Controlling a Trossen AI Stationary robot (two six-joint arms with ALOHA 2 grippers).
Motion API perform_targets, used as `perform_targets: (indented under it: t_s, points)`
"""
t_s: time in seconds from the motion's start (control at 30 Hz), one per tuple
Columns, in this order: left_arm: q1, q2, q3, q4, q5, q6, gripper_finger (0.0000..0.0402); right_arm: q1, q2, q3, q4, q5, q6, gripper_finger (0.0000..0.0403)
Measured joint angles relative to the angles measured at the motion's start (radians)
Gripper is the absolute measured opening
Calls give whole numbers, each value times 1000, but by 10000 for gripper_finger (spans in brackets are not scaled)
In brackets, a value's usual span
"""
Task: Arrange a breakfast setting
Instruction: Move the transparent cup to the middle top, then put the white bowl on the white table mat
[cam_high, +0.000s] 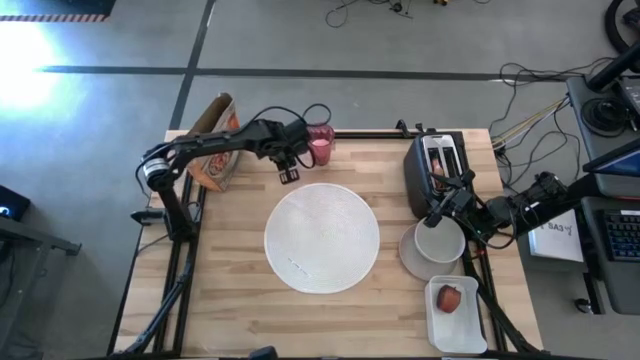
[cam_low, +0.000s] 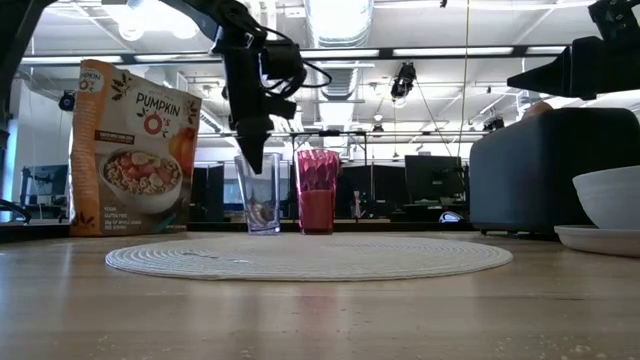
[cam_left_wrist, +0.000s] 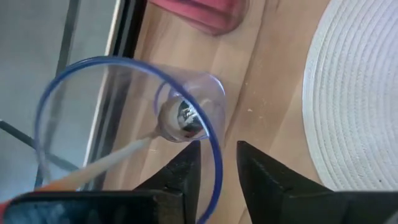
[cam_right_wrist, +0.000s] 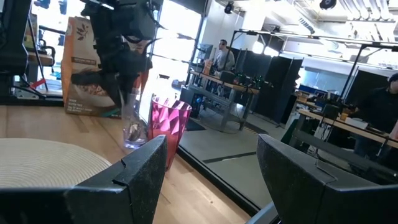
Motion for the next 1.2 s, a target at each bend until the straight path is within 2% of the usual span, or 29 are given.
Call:
perform_targets:
  t_s: [0.53, 0.9, 1.07, 1.2]
  points:
    - [-1, -81, 1, 7, -1, 2, 102, 0, 0, 0, 0, 0, 0, 238]
    - [-75, -286, -5, -42, 19, -56, 102, 0, 0, 0, 1, 0, 0, 238]
    - [-148, -420, -116, -40, 2, -176, 102, 0, 0, 0, 0, 0, 0, 238]
    - [-256, -556, -301, 48, -97, -295, 102, 0, 0, 0, 1, 0, 0, 238]
